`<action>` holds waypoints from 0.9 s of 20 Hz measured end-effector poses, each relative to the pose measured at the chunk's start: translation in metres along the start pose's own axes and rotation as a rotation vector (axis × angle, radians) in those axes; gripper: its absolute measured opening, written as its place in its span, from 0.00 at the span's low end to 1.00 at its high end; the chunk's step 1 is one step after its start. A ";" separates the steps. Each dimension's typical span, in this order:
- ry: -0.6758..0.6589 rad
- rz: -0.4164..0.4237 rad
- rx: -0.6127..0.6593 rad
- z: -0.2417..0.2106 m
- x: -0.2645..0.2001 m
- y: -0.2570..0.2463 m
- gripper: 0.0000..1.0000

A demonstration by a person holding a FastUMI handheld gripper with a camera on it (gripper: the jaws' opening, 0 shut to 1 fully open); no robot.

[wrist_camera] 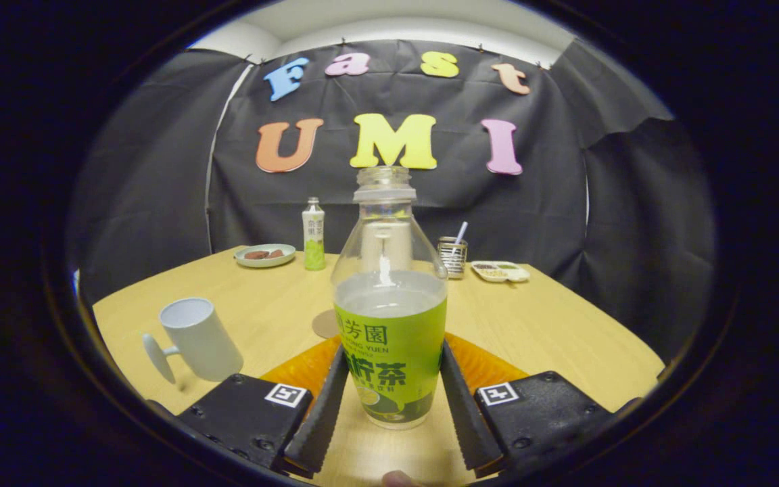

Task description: Take the bottle from table, then pour the juice into the cup, finally place the bottle on the coaster

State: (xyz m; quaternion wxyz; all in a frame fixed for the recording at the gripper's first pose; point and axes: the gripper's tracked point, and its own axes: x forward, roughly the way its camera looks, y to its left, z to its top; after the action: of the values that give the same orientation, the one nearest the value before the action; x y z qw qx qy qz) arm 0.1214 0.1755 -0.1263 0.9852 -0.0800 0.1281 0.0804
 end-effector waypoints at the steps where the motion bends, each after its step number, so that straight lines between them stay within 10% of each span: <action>1: 0.000 0.001 -0.043 0.005 0.002 0.003 0.78; 18: -0.010 -0.116 -0.803 0.044 0.028 0.026 0.78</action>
State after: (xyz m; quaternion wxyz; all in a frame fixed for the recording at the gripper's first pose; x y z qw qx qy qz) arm 0.1541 0.2127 -0.0956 0.8792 -0.4651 0.0769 0.0688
